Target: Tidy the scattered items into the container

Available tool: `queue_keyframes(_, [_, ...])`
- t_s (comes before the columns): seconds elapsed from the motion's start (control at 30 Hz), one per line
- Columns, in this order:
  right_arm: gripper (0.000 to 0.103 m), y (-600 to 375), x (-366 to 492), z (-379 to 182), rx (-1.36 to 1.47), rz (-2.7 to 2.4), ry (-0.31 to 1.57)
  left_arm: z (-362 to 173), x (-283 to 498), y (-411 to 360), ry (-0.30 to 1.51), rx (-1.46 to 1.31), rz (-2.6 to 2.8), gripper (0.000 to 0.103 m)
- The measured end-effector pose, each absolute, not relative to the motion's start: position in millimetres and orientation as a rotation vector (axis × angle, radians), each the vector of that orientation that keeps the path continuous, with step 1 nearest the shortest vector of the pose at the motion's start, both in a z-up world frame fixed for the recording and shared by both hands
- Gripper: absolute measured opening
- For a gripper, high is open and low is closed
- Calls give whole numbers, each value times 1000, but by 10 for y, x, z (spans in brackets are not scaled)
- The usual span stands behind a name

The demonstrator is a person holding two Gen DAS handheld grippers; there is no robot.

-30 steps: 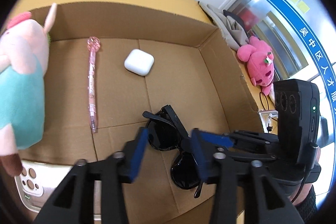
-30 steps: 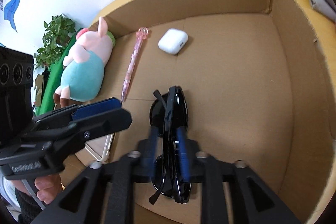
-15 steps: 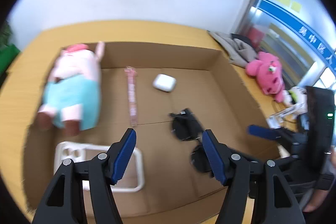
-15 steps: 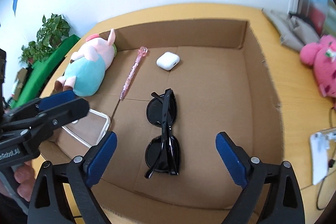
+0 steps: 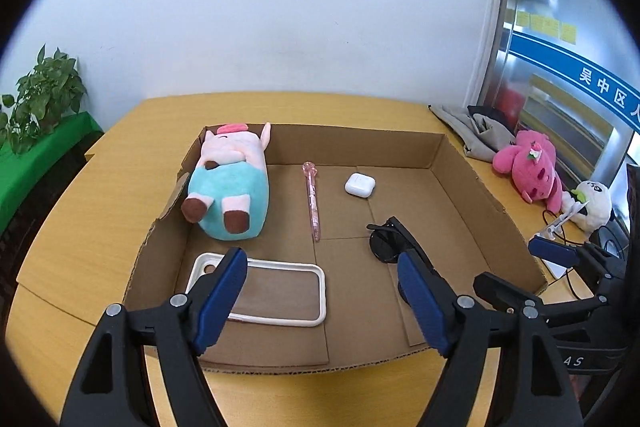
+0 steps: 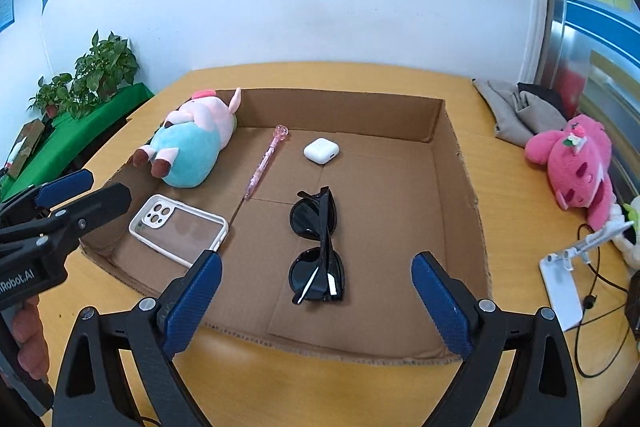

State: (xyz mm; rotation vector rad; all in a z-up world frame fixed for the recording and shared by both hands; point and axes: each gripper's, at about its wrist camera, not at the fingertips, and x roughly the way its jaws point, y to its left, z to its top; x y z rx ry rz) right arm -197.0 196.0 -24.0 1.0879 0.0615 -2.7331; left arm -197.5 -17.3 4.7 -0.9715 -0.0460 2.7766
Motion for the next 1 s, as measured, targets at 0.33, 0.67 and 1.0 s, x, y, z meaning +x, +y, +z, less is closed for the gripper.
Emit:
queue_keyframes(0.33, [98, 1985, -1719, -225, 1068, -2769, 60, 55, -1712, -189, 0, -924, 2868, 79])
queue_keyframes(0.67, [98, 1991, -1513, -203, 1030, -2826, 90, 101, -1532, -194, 1, -897, 2889, 79])
queue_keyframes(1.0, [98, 1995, -1443, -230, 1028, -2836, 102, 9, -1473, -137, 66, -953, 2907, 79])
